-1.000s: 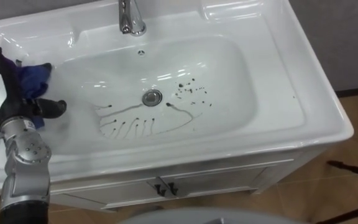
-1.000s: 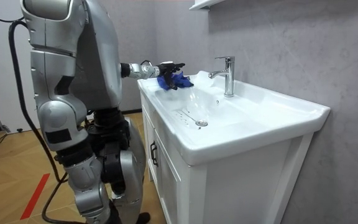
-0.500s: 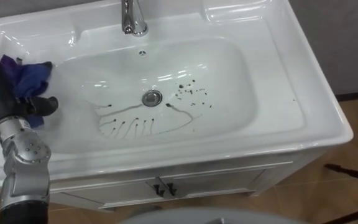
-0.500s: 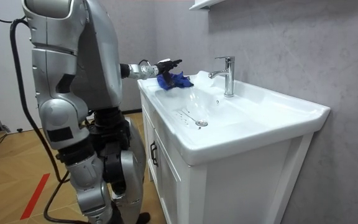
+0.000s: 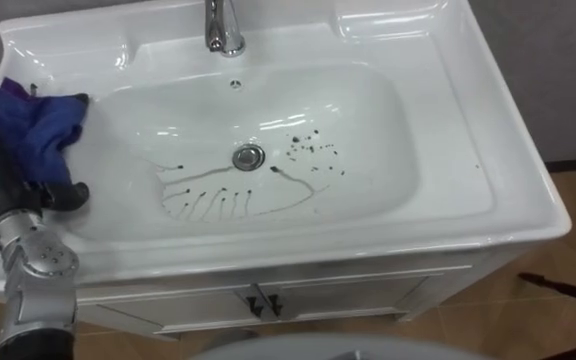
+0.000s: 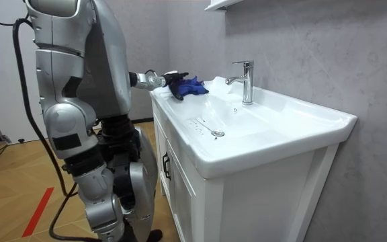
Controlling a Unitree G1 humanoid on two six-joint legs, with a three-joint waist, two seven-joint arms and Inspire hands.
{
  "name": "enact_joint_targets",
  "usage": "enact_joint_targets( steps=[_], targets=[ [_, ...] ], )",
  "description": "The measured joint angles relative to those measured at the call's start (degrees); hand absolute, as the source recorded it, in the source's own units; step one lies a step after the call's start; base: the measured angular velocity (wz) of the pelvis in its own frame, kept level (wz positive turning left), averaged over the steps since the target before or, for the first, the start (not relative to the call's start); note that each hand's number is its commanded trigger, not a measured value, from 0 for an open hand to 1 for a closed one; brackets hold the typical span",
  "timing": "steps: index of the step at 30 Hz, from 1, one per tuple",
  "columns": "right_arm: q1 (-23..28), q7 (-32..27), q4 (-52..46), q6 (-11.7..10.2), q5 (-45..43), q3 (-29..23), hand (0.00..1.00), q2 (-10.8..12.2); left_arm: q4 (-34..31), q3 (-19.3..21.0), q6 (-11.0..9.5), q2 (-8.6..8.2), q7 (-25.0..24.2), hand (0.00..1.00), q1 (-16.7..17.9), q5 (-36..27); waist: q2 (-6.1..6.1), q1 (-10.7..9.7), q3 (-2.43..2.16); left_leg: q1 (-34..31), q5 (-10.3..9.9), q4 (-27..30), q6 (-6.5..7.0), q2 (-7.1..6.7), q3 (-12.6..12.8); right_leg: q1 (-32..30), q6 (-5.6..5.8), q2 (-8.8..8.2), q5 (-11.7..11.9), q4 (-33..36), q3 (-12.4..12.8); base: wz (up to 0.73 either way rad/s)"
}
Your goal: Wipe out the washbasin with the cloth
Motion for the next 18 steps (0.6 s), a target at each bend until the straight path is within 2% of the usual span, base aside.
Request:
enact_joint_targets(
  steps=[6, 18],
  targets=[
    [0.07, 0.46, 0.09, -0.57, 0.96, 0.02, 0.0, -0.41, -0.12, -0.05, -0.04, 0.17, 0.0, 0.0, 0.0, 2.2, -0.22, 0.42, 0.0, -0.03, -0.02, 0.12, -0.01, 0.0, 0.14, 0.08, 0.0, -0.01, 0.0, 0.0, 0.01, -0.01],
    [0.1, -0.27, 0.11, -1.35, 2.04, 0.02, 0.0, -0.41, -0.44, -0.08, -0.03, 0.27, 0.01, 0.0, 0.0, 2.24, -0.44, 0.36, 0.11, -0.48, -0.02, 0.34, -0.01, -0.05, -0.08, 0.08, 0.0, -0.31, 0.0, -0.41, -0.85, 0.01]
  ],
)
